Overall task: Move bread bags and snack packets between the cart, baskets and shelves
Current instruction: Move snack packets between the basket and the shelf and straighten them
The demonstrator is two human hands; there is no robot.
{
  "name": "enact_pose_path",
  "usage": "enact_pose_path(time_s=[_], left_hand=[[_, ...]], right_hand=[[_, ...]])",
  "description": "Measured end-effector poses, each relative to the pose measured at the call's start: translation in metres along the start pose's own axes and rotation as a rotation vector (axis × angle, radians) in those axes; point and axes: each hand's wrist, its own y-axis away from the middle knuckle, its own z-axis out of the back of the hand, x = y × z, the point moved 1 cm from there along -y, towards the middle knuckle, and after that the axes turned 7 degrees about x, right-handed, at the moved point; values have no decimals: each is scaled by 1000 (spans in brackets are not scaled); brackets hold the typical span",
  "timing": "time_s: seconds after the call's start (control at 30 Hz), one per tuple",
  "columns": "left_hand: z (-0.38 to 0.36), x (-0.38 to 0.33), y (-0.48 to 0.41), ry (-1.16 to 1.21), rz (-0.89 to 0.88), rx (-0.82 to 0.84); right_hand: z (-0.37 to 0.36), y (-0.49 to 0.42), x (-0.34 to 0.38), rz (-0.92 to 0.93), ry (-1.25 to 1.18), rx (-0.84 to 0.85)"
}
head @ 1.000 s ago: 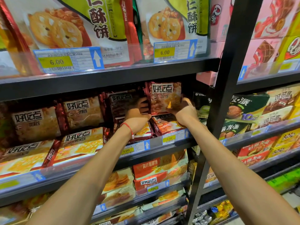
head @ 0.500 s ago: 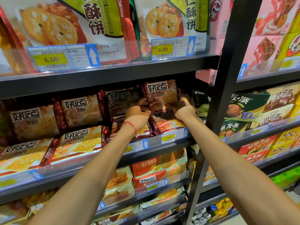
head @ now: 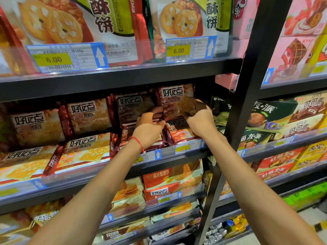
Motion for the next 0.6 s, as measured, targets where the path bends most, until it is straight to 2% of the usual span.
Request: enact_pose_path(time_s=[0.1,0.2,0.3,0.43,0.53,0.6], left_hand=[[6,0,10,92,-34,-32],[19,5,18,94,-66,-111],[39,11,38,36,4,-243],[66,25,55,-37,152,-418],[68,32,51,-27,352,-333],[66,37,44,-10,380,-296]], right_hand=[[0,10,1,24,18,50],[-7,18,7,136,125,74],[-18,30,14,228,43,128],[-32,33,24,266,38,117],[-43,30,29,223,92,114],[-53,24,30,158,145,158]])
